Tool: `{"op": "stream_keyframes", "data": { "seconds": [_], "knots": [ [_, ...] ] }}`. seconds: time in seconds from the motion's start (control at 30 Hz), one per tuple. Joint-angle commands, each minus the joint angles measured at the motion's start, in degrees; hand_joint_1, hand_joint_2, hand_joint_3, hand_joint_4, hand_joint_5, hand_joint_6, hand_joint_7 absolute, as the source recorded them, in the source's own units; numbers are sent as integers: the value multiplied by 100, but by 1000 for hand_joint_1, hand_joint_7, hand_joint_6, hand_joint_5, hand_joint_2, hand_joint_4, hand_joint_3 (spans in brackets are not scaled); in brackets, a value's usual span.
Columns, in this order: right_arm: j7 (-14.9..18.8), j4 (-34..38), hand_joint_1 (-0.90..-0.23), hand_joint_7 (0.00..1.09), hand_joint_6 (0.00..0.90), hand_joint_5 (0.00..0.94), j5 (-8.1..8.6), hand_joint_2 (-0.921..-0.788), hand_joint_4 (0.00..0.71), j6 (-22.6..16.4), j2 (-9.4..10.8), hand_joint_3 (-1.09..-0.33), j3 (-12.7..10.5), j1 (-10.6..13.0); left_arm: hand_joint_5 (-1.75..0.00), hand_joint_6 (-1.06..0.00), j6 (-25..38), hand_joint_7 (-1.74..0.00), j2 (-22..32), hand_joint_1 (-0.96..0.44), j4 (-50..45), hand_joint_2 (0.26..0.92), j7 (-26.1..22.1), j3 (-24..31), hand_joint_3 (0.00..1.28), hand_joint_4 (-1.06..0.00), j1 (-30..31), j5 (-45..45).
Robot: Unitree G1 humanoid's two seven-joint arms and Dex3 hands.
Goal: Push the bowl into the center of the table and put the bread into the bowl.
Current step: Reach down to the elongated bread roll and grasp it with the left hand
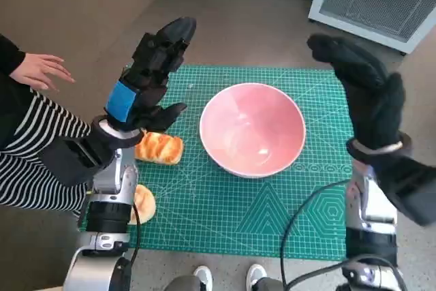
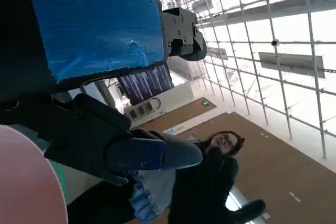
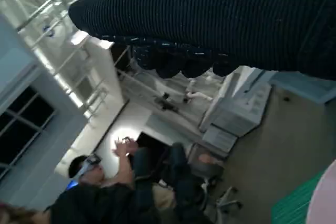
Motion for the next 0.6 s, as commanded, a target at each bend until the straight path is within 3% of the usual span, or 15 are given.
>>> {"op": "stream_keyframes", "data": {
  "seconds": [0.03,0.4,0.6],
  "knots": [
    [37,-175,-721,508,32,12,113,-921,144,191,-36,-672,38,214,-9,1,-27,-492,-24,-794,68,921,-40,-16,348,-95,-137,17],
    [-61,-101,-710,514,31,9,-147,-921,146,45,-46,-662,58,246,-8,1,68,-481,1,-795,-114,921,-108,-44,354,-94,-120,-24],
    [-107,-127,-706,513,27,9,-178,-921,148,69,-55,-661,36,290,-5,1,97,-474,254,-786,-152,921,-300,42,351,-88,-93,-51]
  ]
}}
